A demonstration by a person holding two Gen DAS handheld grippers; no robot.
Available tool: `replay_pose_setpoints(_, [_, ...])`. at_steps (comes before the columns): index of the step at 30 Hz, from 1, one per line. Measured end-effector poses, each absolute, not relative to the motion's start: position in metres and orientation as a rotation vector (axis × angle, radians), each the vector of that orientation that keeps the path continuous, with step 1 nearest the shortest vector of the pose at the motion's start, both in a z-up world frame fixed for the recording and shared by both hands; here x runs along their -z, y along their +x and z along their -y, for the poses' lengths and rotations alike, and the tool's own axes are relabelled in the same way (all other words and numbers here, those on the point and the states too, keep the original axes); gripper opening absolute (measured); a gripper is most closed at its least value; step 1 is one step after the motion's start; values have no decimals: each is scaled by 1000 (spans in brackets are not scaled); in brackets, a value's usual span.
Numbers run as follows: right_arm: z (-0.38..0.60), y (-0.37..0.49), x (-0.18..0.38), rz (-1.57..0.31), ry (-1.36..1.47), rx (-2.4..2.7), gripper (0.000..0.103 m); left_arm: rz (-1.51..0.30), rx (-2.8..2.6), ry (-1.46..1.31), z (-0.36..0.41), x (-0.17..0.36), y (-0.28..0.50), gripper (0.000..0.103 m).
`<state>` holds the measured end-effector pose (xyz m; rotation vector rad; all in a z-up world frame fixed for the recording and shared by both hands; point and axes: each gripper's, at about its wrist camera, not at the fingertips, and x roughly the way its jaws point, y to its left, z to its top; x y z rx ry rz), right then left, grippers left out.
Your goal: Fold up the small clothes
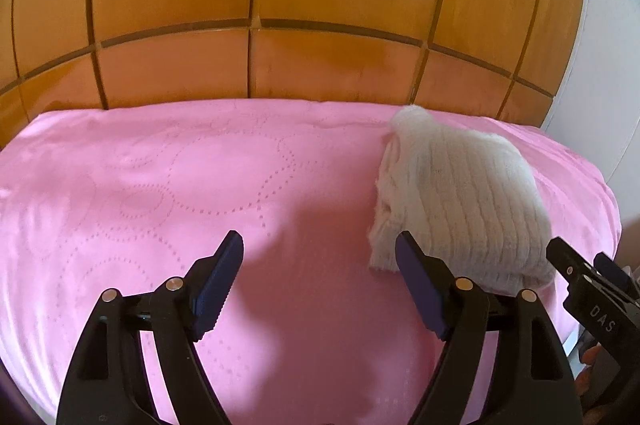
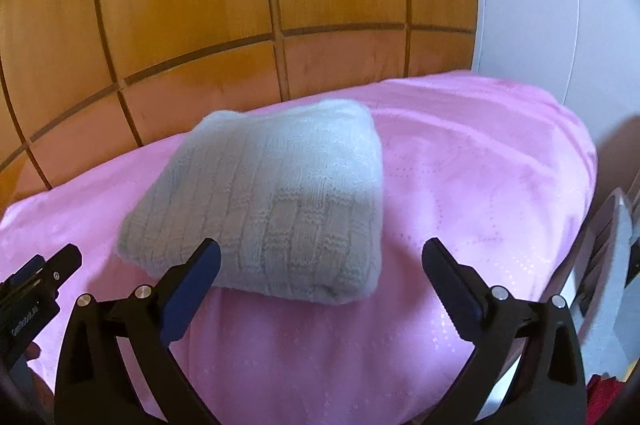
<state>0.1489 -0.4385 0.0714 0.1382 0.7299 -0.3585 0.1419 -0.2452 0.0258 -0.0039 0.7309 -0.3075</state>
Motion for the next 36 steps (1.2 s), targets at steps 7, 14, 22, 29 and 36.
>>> replay_pose_setpoints(7, [426, 144, -67, -754, 111, 409, 101, -715, 270, 4, 239, -23, 127, 85])
replay_pose_setpoints(14, [413, 141, -67, -747, 74, 388, 101, -703, 269, 15, 236, -25, 120, 90])
replay_pose_setpoints(22, [406, 138, -65, -736, 49, 381, 101, -695, 270, 32, 239, -27, 116, 99])
replay_pose_setpoints(29, [407, 140, -62, -747, 52, 380, 101, -702, 275, 33, 242, -29, 113, 99])
replay_pose_setpoints(36, [407, 137, -64, -728, 66, 382, 101, -701, 275, 42, 245, -29, 109, 99])
